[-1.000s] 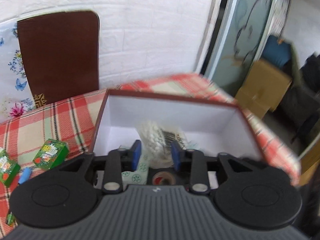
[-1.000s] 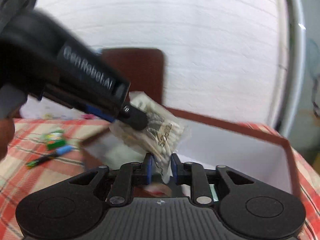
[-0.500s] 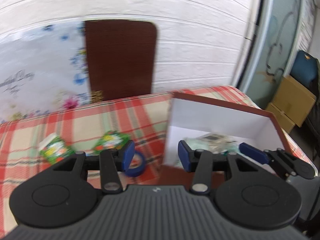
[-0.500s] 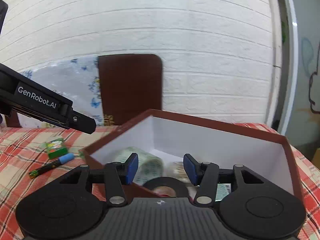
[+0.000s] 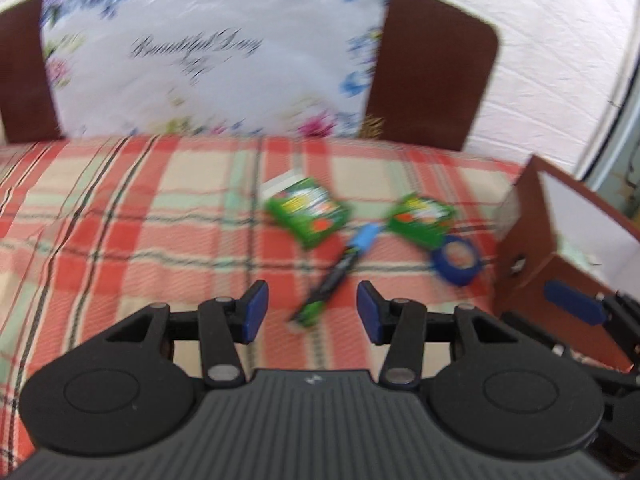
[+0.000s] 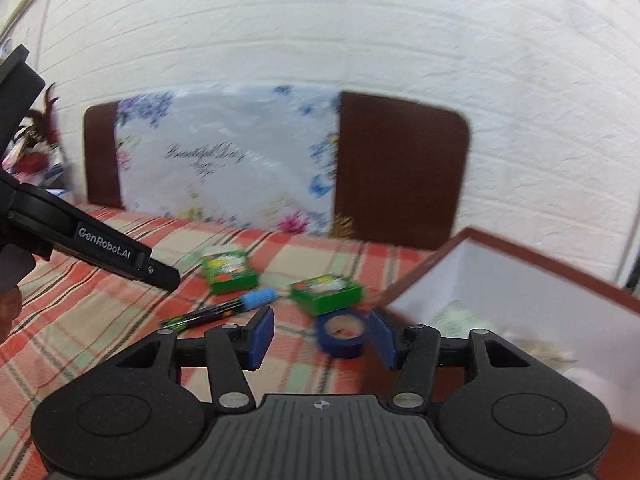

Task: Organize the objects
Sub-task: 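Move the left gripper toward the blue-capped marker on the table, then grasp the blue-capped black marker with the left gripper, then lift the marker and carry it over the brown box, then open the left gripper to drop the marker into the box, then reach to a small green box and grasp it with the left gripper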

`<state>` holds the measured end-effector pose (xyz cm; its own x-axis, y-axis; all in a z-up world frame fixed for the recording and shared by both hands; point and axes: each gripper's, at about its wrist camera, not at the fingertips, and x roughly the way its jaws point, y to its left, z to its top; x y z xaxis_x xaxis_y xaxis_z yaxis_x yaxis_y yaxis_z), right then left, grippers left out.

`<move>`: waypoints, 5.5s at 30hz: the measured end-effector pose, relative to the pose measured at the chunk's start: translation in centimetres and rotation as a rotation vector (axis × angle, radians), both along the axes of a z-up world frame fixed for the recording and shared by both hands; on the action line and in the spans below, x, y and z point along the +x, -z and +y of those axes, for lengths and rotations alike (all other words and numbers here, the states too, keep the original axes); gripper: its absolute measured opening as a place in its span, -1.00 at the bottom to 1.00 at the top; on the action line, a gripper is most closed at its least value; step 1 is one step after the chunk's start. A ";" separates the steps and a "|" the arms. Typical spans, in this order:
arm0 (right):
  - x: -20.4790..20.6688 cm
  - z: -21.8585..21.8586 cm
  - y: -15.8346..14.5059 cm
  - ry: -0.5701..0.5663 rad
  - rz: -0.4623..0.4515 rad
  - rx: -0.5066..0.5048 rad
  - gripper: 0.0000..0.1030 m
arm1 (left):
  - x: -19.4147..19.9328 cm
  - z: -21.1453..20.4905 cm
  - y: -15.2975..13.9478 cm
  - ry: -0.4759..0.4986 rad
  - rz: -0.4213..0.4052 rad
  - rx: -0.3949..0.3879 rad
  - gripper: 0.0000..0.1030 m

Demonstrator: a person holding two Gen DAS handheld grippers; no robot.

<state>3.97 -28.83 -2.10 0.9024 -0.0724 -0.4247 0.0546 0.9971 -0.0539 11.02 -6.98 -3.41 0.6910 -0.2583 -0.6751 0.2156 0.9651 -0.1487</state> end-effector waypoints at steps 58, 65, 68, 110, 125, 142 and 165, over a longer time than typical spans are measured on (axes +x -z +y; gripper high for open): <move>10.5 3.8 6.1 -0.134 0.178 0.167 0.47 | 8.4 -4.0 3.7 0.167 0.219 0.020 -0.65; 7.5 2.9 5.2 -0.111 0.160 0.169 0.28 | 6.8 -2.6 3.4 0.125 0.257 -0.052 -0.67; 6.9 3.1 4.6 -0.163 0.154 0.222 0.29 | 6.1 -2.0 3.2 0.096 0.260 -0.072 -0.67; 1.2 1.6 5.1 -0.242 0.169 0.046 -0.73 | 1.3 -7.7 0.8 0.105 0.279 -0.156 -0.98; -9.7 -8.9 -3.1 0.152 -0.215 -0.042 -0.73 | -5.3 -24.3 -10.5 0.580 -0.049 -0.139 -0.88; -7.6 -22.5 -5.4 0.259 -0.271 0.155 -0.70 | -3.5 -25.0 -7.2 0.478 -0.006 -0.018 -0.59; -0.4 -9.8 -5.7 -0.211 -0.147 0.219 -0.42 | 2.8 1.1 -0.8 -0.021 0.116 -0.034 -0.41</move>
<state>3.62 -38.59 3.64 0.9404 0.2016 -0.2740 -0.1633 0.9741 0.1563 13.83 -5.91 -2.60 0.6147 -0.2683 -0.7417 0.1745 0.9633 -0.2039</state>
